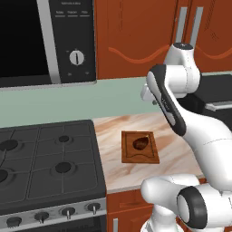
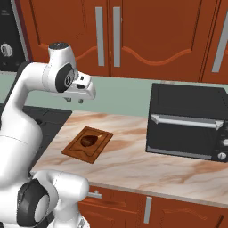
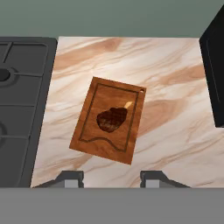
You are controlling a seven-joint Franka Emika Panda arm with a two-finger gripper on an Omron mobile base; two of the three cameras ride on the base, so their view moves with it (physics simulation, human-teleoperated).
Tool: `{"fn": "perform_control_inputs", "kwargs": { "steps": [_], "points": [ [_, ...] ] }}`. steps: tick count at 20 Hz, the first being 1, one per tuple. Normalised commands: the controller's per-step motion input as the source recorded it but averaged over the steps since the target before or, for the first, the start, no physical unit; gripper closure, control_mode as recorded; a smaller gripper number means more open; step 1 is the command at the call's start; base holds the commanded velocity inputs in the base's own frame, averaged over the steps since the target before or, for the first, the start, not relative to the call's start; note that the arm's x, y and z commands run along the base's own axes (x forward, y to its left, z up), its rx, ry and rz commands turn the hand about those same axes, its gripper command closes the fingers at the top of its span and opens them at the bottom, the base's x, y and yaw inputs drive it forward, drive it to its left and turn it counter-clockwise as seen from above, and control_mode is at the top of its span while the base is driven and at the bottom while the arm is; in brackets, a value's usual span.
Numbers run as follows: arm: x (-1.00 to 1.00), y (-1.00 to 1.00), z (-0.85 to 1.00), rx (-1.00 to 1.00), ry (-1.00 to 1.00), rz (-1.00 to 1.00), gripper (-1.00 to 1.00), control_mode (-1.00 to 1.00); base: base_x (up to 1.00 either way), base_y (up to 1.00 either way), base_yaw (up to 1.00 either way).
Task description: Open the cabinet, retrieve the rolling pin, and place it next to the meat on the cutting board to prepare for tenderizing.
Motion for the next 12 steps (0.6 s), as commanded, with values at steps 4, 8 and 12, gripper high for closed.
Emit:
{"fn": "perform_control_inputs", "kwargs": {
  "steps": [4,8,12],
  "points": [
    [-0.15,-0.03,0.0,0.0,-0.12,-0.01,-1.0,-1.0,0.0,0.0,0.0],
    [0.03,-0.08,-0.04,0.0,-0.05,-0.1,-1.0,-1.0,0.0,0.0,0.0],
    [-0.27,-0.24,0.0,0.0,-0.17,-0.22,-1.0,-1.0,0.0,0.0,0.0]
  ]
}}
